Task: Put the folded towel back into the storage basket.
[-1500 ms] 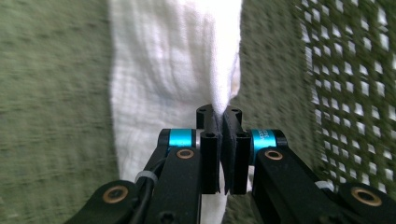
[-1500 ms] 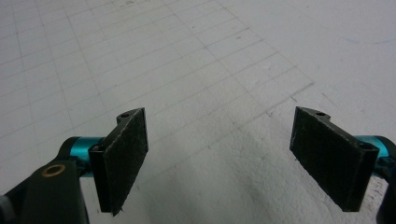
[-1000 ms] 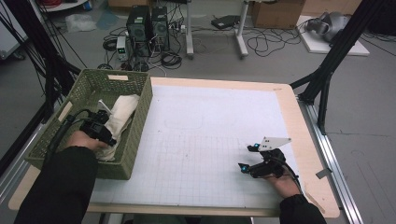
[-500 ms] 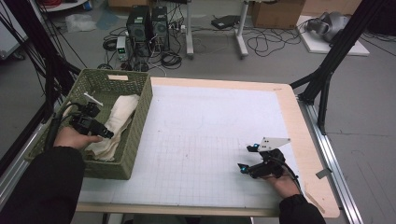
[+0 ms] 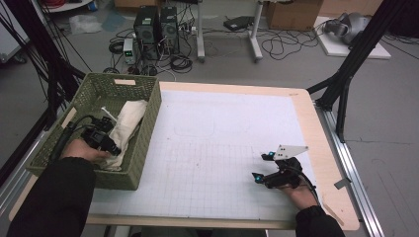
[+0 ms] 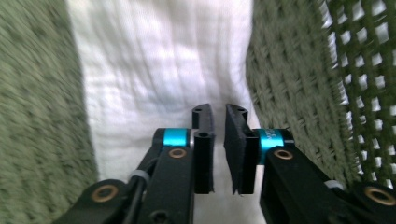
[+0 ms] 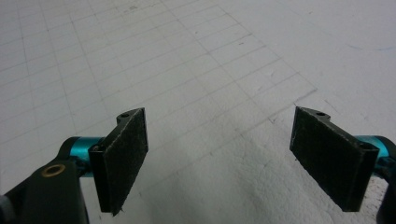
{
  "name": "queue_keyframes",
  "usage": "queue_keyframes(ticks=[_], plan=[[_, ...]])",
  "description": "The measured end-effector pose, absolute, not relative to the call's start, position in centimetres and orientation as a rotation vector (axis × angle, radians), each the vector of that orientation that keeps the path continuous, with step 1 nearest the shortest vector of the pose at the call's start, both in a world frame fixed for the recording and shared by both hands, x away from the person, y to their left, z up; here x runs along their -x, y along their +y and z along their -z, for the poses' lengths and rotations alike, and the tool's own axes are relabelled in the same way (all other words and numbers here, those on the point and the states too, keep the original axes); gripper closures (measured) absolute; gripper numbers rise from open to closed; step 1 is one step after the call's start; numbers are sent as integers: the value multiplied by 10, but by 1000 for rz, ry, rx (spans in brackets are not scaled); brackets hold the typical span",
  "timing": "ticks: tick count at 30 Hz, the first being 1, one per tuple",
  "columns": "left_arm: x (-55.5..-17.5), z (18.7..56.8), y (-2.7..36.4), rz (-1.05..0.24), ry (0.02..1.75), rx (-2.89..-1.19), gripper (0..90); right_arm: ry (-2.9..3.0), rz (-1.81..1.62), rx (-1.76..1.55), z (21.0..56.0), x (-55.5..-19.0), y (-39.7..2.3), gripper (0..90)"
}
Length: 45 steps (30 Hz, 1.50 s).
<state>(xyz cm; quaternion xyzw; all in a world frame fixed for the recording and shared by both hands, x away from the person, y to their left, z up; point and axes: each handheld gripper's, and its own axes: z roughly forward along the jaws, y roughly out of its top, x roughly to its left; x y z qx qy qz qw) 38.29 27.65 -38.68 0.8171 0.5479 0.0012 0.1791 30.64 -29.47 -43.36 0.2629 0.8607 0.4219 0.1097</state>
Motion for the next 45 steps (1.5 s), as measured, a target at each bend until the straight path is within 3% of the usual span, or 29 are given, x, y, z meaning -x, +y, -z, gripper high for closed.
queue_keyframes(ticks=[10,20,36,45], plan=[[-366,358,285,-44,1393,-2058,686,2507,-1259,-766,429,-304,-296,183],[-355,345,284,-135,1321,-2015,626,2501,-1269,-768,428,-304,-296,182],[-345,328,280,-136,1231,-1944,557,2495,-1271,-762,426,-304,-295,179],[-337,324,270,-174,1148,-1910,475,2490,-1273,-768,425,-303,-296,167]])
